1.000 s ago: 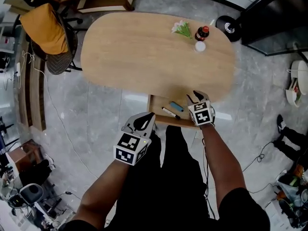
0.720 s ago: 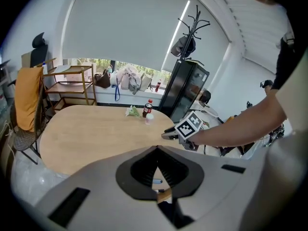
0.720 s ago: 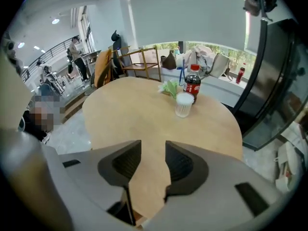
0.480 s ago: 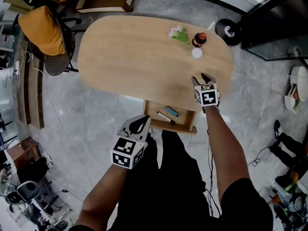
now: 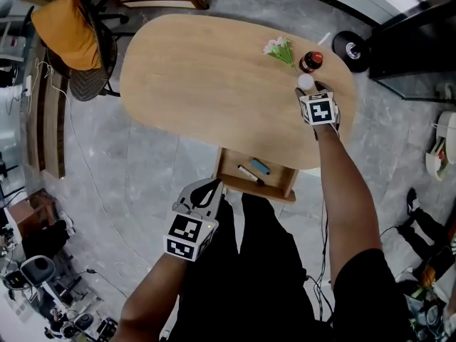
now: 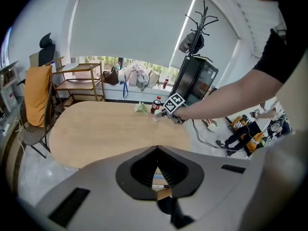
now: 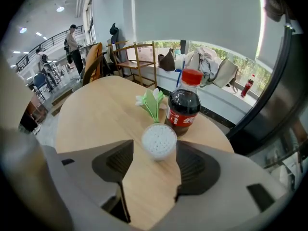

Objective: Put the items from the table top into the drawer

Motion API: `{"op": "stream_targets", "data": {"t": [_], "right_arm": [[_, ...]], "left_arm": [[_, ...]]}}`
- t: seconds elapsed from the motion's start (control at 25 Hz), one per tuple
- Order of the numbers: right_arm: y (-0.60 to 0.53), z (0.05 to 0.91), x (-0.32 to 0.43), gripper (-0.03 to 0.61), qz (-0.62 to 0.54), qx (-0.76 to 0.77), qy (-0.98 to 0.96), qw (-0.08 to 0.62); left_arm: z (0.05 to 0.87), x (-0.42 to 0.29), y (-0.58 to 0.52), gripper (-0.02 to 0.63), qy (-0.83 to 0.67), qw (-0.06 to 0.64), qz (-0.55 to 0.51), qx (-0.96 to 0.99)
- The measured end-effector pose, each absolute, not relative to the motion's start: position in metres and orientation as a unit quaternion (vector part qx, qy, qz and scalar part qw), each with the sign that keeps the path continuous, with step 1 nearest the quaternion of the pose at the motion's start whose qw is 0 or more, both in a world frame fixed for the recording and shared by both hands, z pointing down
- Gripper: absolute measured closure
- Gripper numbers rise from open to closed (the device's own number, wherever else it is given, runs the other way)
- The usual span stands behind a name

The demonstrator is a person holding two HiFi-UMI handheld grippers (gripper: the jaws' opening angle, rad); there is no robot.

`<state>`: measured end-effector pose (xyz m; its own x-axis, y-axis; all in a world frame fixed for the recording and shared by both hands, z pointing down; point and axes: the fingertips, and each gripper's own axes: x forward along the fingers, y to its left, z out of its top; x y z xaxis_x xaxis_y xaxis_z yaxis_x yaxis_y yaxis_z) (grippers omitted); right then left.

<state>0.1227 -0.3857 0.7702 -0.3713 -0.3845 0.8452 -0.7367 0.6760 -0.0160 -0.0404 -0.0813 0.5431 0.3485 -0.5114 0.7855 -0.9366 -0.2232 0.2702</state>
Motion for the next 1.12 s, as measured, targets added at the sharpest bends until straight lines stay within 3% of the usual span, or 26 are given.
{"op": "stream_targets", "data": {"t": [0.16,0.64,1.12], "right_arm": [[-0.402,0.779,0.12,0.324,0.18,0.345,-0.79,0.474],[-0.403,0.78,0.113,0.319,0.19,0.357,-0.77,0.493],[-0.288,0.737,0.086,0.319,0.174,0.315,-0.824,0.438]], "left_arm": [[0.548,-0.05,-0.063,0.612,-0.503,0.388,0.283,0.719],[0.556,-0.075,-0.045,0.612,-0.512,0.404,0.264,0.71],[0.555,-0.086,-0.034,0.612,-0.496,0.406,0.255,0.723]]}}
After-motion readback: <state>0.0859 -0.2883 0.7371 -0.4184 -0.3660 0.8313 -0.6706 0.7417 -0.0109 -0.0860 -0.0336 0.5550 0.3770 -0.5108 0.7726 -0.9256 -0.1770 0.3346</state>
